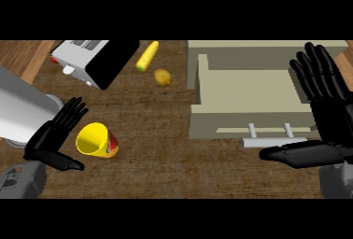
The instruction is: Pick up the cup, place it into the drawer and close the drawer
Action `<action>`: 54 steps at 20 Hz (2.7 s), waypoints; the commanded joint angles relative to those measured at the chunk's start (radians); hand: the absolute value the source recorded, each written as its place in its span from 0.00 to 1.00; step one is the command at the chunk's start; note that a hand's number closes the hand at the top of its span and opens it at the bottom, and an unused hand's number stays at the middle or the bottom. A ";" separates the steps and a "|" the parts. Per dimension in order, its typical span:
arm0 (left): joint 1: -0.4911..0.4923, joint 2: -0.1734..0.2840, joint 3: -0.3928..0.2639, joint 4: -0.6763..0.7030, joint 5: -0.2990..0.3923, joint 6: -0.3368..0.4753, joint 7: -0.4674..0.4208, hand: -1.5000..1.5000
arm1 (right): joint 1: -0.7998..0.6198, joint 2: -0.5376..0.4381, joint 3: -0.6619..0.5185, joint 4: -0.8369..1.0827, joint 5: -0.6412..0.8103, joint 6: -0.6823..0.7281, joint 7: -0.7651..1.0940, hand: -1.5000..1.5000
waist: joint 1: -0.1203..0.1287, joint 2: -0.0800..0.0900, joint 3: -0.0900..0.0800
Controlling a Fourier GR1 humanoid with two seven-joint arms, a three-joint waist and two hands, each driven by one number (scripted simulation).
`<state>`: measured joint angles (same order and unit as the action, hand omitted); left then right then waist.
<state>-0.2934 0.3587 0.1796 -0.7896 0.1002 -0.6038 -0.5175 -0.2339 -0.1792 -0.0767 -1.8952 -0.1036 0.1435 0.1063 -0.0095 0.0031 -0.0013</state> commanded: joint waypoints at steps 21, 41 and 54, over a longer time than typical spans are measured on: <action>-0.176 -0.006 -0.044 0.553 -0.199 0.073 -0.516 0.00 | -0.057 -0.016 -0.030 0.021 -0.031 0.020 0.030 0.00 | -0.026 0.011 -0.005; -0.227 -0.113 -0.072 0.510 -0.204 0.075 -0.614 1.00 | -0.065 -0.044 -0.048 0.047 -0.023 0.036 0.034 0.00 | -0.025 0.012 -0.004; -0.250 -0.185 0.100 0.447 -0.037 0.301 -0.655 1.00 | -0.044 -0.042 -0.064 0.027 -0.048 0.037 0.049 0.00 | -0.007 0.003 -0.002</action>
<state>-0.5387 0.2115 0.2093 -0.3293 -0.0059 -0.3122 -1.0499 -0.2813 -0.2192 -0.1324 -1.8702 -0.1484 0.1854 0.1429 -0.0278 0.0107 -0.0043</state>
